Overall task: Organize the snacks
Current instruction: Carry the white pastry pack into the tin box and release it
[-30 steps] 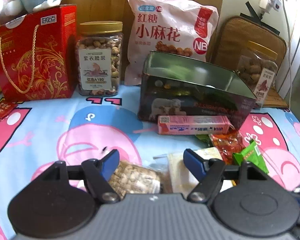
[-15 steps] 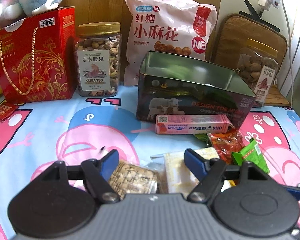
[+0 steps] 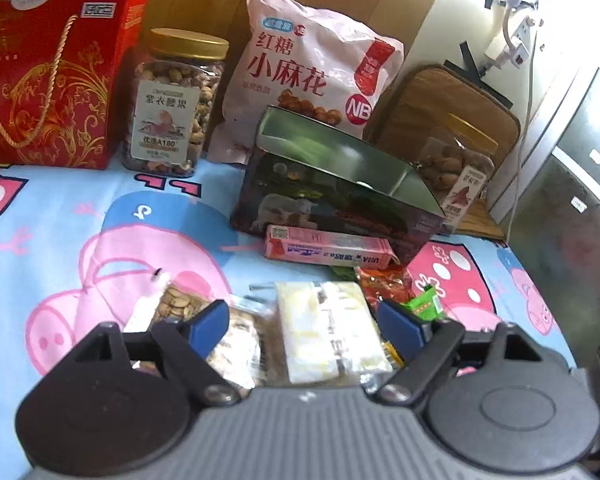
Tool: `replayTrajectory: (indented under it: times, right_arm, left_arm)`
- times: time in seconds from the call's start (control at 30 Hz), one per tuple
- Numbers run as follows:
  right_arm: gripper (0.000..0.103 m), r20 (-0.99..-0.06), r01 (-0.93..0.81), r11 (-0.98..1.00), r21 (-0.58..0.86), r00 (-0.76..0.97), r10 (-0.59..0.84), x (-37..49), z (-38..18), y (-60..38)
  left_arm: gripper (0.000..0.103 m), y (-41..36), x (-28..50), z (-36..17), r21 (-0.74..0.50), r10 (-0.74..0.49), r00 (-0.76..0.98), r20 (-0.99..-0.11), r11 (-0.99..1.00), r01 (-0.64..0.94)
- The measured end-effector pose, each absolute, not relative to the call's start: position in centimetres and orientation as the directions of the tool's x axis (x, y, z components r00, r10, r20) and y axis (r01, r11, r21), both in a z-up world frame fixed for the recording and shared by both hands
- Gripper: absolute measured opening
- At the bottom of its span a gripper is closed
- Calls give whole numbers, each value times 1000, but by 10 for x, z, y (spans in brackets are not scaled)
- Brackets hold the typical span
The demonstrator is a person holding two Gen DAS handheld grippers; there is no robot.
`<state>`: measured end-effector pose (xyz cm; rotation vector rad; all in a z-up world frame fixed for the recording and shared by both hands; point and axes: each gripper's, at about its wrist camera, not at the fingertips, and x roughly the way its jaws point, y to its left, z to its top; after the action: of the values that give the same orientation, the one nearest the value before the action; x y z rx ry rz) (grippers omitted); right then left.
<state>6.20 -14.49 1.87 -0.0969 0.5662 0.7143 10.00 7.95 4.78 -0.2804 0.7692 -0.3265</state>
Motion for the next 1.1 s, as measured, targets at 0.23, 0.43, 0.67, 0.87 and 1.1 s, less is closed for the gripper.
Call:
replayTrajectory:
  times: [0.23,0.43,0.67,0.87,1.1]
  right_arm:
    - [52,-530,-653,755,66,618,581,66,12,-127]
    - [37,-476,-650,759,34,657,584,60,22,-124]
    - [37,-294,-616,787,-32,759,581,64,62,-130]
    - [37,-354,-559,823,106,752,556,152,71,-139]
    - [52,-411,-497,855,147,755,510,192,54,-136]
  left_arm:
    - [52,69,103,28,-402,-447,616,-648,888,223]
    - [51,63,87,52,-343,-420,669,-613,905,253]
    - [51,55,92,111,-248,-406,778,-480,913,324]
    - [51,46,180,114,-264,-399,754,-521,916,302]
    - [52,36,224,86,-231,-322,748,-581,946,228]
